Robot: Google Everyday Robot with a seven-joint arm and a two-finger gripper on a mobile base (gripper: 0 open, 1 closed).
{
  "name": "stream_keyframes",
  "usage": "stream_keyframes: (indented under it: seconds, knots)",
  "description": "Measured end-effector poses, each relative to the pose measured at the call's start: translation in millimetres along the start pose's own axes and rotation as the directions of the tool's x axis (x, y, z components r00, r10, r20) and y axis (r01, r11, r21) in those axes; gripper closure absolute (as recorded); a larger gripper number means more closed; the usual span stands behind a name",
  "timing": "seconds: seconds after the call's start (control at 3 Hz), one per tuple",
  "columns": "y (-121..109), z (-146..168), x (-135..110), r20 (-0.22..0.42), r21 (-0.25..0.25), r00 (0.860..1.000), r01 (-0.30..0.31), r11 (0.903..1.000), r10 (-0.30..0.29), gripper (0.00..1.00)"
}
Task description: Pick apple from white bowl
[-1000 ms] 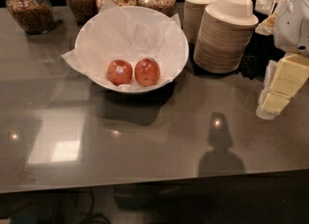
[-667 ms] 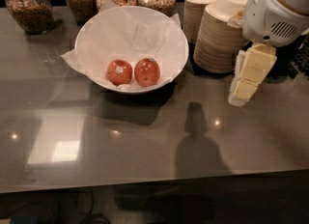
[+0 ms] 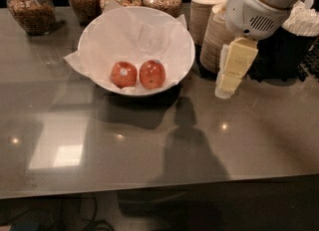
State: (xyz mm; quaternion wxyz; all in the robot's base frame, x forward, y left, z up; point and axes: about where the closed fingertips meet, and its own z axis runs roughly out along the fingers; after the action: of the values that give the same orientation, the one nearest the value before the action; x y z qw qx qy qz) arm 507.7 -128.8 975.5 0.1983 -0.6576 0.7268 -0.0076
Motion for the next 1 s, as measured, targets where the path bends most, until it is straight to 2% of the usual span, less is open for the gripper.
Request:
stream_keyframes:
  seconds: [0.33,0.67,1.0]
  knots:
    - [0,0,0,0.000,0.000,1.000,0.000,1.0000,0.000,0.00]
    - [-24,19,-27,0.089,0.019,0.996,0.005,0.9998,-0.007,0.00]
    - [-55,37,-58,0.200,0.025,0.980,0.002,0.9997,-0.007,0.00]
